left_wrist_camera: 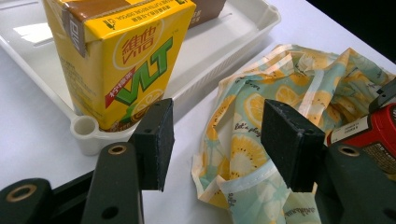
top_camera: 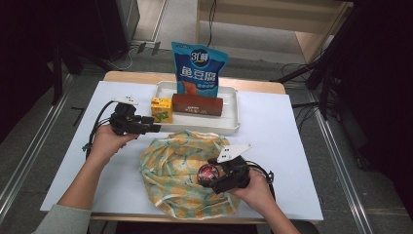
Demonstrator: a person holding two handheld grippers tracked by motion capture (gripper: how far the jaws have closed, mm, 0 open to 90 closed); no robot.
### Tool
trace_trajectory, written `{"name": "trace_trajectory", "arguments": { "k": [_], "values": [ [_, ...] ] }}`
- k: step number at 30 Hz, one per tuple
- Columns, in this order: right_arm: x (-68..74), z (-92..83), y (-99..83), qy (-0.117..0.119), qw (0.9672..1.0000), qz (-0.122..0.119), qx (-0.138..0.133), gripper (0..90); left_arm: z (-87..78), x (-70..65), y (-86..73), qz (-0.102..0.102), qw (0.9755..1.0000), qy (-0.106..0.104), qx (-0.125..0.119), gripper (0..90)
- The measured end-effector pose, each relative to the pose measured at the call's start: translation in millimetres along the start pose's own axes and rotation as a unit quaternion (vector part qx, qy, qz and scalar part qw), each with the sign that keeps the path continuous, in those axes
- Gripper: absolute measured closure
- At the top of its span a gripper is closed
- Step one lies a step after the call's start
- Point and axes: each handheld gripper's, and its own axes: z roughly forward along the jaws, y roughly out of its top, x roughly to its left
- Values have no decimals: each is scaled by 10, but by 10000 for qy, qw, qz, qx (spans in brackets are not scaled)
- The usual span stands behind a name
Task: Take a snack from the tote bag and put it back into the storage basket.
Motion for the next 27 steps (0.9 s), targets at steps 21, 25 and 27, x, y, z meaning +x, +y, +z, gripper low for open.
{"name": "trace_trajectory", "arguments": {
  "k": [21,25,27],
  "values": [
    [-4,152,-130,-82,9998,-106,115,201,10,-1,-2,-4,10000,8,23,449],
    [-11,193,-149,-75,9997,-94,207,195,5,3,-1,13,10000,14,13,449],
    [-5,197,-147,-89,9997,-99,221,200,4,5,-1,2,10000,13,4,448]
  ]
}}
